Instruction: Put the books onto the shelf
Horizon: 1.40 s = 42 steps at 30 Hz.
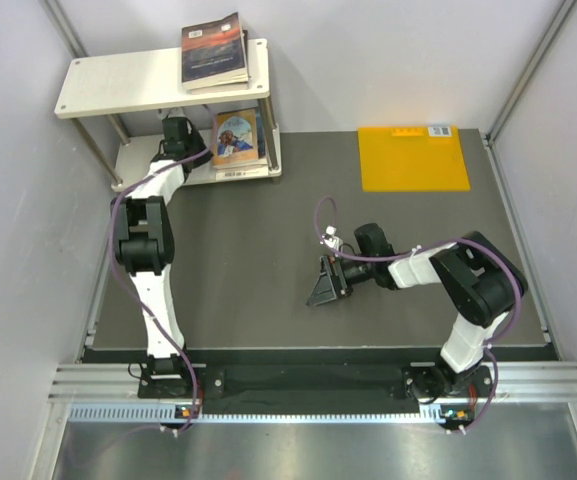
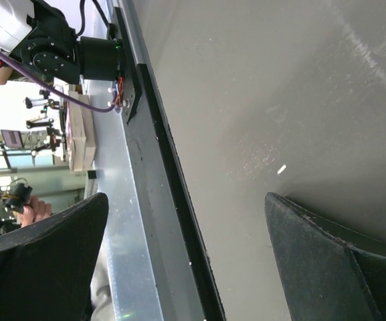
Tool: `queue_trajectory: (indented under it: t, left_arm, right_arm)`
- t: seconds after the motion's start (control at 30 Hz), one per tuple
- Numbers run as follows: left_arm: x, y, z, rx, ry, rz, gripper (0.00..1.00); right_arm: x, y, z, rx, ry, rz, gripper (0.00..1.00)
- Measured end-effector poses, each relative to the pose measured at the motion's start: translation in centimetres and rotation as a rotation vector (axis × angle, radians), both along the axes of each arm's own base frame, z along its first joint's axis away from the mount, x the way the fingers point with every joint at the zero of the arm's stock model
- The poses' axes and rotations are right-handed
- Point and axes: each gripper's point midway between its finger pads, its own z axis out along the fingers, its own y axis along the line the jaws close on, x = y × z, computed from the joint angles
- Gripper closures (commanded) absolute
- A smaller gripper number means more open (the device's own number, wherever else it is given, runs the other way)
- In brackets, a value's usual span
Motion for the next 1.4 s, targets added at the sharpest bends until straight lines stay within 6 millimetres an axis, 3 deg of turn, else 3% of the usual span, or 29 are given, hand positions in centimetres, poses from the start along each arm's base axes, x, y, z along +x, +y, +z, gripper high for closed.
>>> queue_trajectory:
  t: [0.4,0.7,0.87,0.97,1.17,1.4]
  left_arm:
    - [2.5,-1.3,2.5,-0.056,-0.096,-0.004,1.00]
    - [2.5,-0.5,1.6,-0.023,-0.091,0.048,1.00]
    - [-2.4,1.0,-2.0,0.015,-0.003,0.115,1.00]
    - [-5.4,1.6,-2.8,0.026,0.026,0.135,1.00]
    - [-9.2,2.0,0.1,0.026,-0.032,0.145,1.00]
    - [-14.6,0.7,3.6,-0.014,-0.109,0.109,1.00]
  right_arm:
    - [-0.3,-0.2,-0.3,-0.006,0.010,0.000,0.00]
    - [-0.4,-0.2,-0.3,-0.004,0.016,0.001,0.00]
    - [-0.4,-0.1,-0.3,-0.001,0.011,0.002,0.00]
    - [-0.6,0.0,-0.4,0.001,0.016,0.005,0.00]
    - [-0.6,0.1,-0.4,0.007,0.020,0.010,0.00]
    - [-0.8,0.2,-0.4,0.006,0.020,0.014,0.00]
